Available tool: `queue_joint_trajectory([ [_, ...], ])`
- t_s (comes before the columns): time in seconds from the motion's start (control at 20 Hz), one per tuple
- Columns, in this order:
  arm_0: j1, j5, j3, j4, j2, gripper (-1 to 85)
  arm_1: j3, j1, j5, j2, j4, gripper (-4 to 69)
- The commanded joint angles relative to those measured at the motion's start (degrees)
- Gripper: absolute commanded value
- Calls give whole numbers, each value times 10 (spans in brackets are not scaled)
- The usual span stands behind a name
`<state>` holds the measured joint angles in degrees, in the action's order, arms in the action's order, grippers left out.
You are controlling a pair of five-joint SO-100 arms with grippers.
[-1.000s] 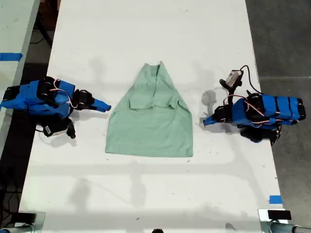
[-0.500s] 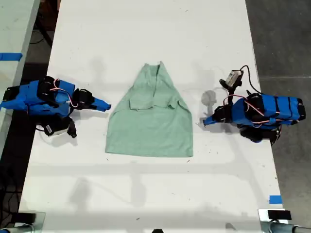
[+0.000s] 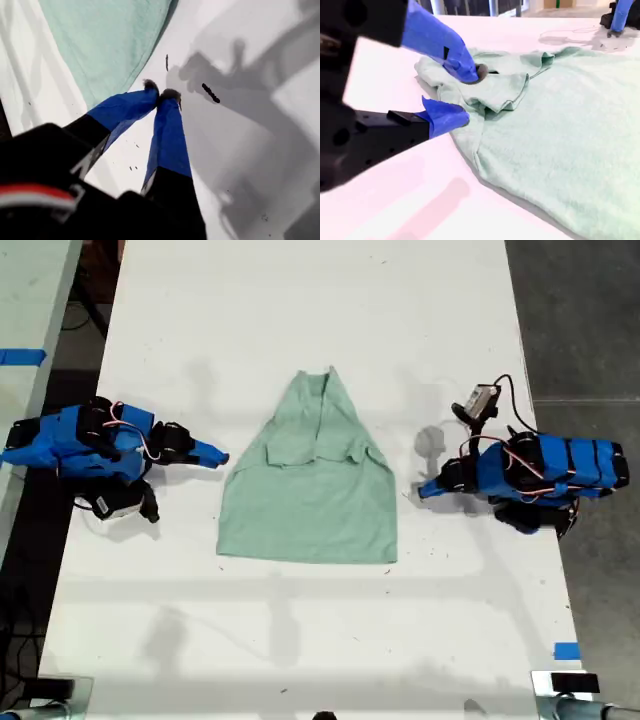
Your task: Fold t shirt
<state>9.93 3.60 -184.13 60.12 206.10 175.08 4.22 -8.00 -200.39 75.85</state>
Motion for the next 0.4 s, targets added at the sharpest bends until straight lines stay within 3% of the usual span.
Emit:
queue_joint_trajectory([
  [0.0,8,-1,1,1,5,102,31,3,4,-5,2,26],
  [0.35,5,-22,-4,3,5,104,31,3,4,-5,2,26],
])
